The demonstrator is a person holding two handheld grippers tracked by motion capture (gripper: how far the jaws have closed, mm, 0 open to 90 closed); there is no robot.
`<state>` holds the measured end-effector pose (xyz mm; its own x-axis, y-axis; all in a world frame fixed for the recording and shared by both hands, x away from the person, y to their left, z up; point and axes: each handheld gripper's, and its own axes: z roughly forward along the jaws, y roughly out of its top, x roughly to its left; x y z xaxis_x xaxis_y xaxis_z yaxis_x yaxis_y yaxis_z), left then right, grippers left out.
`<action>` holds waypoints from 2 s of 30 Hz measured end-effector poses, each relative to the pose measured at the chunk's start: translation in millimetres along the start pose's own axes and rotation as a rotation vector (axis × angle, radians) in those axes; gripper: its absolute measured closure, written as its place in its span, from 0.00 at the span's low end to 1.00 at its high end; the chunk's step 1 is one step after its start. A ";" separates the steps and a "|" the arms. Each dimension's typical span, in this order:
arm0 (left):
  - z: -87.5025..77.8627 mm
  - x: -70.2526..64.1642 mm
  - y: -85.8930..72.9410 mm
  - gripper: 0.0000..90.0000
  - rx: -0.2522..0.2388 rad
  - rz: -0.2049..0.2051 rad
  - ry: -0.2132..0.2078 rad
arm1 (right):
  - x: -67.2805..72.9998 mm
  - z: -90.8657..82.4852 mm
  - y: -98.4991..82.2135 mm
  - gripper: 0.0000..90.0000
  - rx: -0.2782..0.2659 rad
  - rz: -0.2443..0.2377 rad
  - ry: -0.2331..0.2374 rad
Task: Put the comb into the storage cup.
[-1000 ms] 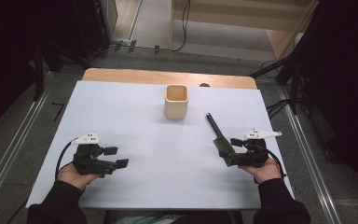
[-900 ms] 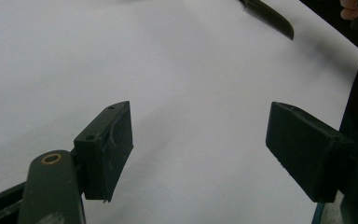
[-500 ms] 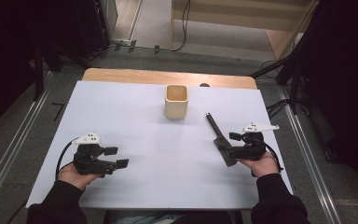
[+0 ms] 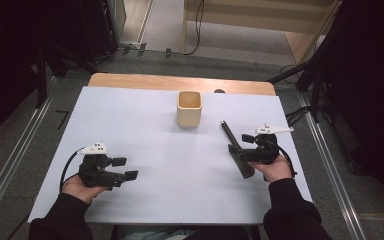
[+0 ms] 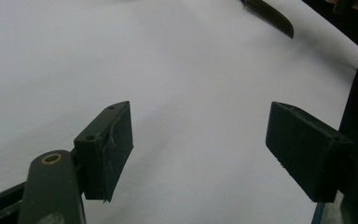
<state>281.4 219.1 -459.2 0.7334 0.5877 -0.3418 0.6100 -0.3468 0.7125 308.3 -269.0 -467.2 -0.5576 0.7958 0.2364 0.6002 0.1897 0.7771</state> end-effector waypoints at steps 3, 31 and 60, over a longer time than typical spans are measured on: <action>-0.2 -0.1 0.0 0.26 0.000 0.000 0.003 | 0.2 2.9 3.4 0.23 0.001 -0.008 -0.006; 0.3 0.5 -0.2 0.26 0.001 0.001 -0.001 | -8.1 30.6 33.7 0.24 0.013 -0.018 -0.007; -0.5 1.5 -0.8 0.26 0.003 0.000 0.006 | -14.7 63.3 64.6 0.41 0.030 -0.040 -0.023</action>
<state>281.9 220.6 -460.0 0.7312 0.5924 -0.3382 0.6113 -0.3491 0.7102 391.7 -232.1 -457.4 -0.5683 0.8003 0.1913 0.5945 0.2385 0.7679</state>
